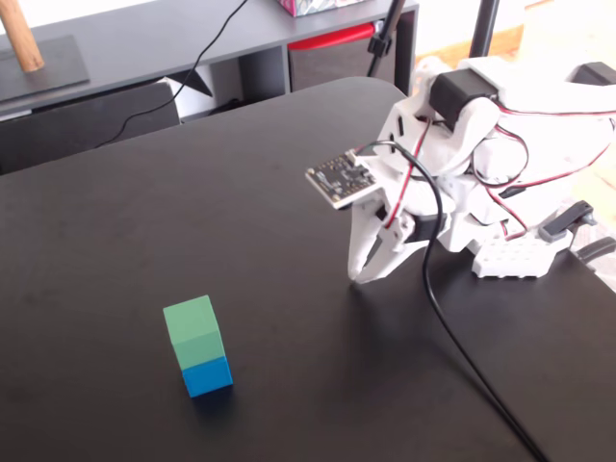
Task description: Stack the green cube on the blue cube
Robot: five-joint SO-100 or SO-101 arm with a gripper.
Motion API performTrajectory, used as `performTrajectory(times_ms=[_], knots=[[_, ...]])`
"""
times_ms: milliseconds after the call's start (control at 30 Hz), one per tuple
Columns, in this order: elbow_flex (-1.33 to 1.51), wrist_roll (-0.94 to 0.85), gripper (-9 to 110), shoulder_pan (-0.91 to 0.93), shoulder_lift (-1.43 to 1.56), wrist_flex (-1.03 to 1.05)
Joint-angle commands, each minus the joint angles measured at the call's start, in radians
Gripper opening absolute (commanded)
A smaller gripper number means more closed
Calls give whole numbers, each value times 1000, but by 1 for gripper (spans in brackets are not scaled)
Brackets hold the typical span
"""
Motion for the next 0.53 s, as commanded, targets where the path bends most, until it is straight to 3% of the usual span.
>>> performTrajectory(times_ms=[0,500], knots=[[38,5,0,21,-3,9],[38,117,0,5,-3,34]])
